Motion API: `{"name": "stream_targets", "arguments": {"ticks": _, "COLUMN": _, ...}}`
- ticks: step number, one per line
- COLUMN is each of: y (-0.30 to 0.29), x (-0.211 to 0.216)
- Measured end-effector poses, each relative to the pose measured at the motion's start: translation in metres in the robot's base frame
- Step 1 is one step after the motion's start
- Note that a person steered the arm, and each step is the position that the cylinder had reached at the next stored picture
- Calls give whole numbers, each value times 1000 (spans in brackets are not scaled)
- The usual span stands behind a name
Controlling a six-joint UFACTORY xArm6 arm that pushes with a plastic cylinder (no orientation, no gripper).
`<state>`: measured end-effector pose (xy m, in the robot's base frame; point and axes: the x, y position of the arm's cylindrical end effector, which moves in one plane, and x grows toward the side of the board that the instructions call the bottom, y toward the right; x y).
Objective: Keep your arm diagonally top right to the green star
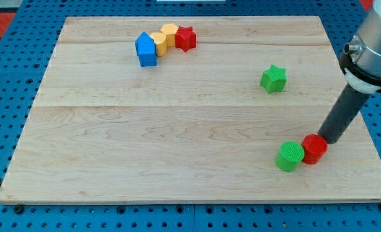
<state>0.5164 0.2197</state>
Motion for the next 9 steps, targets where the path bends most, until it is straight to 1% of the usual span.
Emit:
{"name": "stream_targets", "arguments": {"ticks": 4, "y": 1, "x": -16}}
{"name": "stream_targets", "arguments": {"ticks": 6, "y": 3, "x": -31}}
{"name": "stream_targets", "arguments": {"ticks": 7, "y": 3, "x": -68}}
{"name": "stream_targets", "arguments": {"ticks": 8, "y": 3, "x": -87}}
{"name": "stream_targets", "arguments": {"ticks": 9, "y": 3, "x": -94}}
